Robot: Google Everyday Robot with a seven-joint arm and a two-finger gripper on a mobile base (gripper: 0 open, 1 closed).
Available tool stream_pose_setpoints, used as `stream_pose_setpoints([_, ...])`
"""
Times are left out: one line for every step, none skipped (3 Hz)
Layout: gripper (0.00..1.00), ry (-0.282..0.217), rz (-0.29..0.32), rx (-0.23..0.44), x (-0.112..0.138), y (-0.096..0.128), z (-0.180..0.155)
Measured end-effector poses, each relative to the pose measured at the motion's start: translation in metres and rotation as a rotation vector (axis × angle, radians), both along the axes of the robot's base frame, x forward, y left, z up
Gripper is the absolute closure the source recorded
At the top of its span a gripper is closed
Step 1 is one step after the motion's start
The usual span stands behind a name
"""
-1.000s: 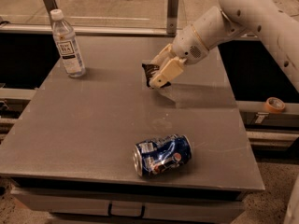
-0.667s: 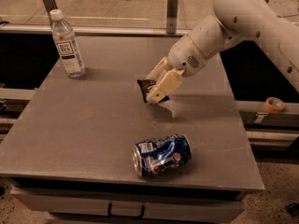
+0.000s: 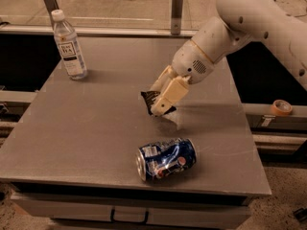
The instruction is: Move rxbar chocolate near pepsi can
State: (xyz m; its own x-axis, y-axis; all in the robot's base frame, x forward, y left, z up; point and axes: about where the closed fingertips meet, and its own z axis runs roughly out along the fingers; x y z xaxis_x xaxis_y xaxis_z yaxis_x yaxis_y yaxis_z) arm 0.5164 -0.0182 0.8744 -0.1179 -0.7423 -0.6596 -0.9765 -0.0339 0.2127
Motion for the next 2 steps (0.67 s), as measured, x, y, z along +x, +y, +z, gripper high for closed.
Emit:
stream_pose_setpoints([0.29, 0.023, 0.01, -0.027, -0.0091, -0.0031, 0.0007])
stream_pose_setpoints([0.06, 0.042, 0.012, -0.054, -0.0174, -0.0092, 0.0012])
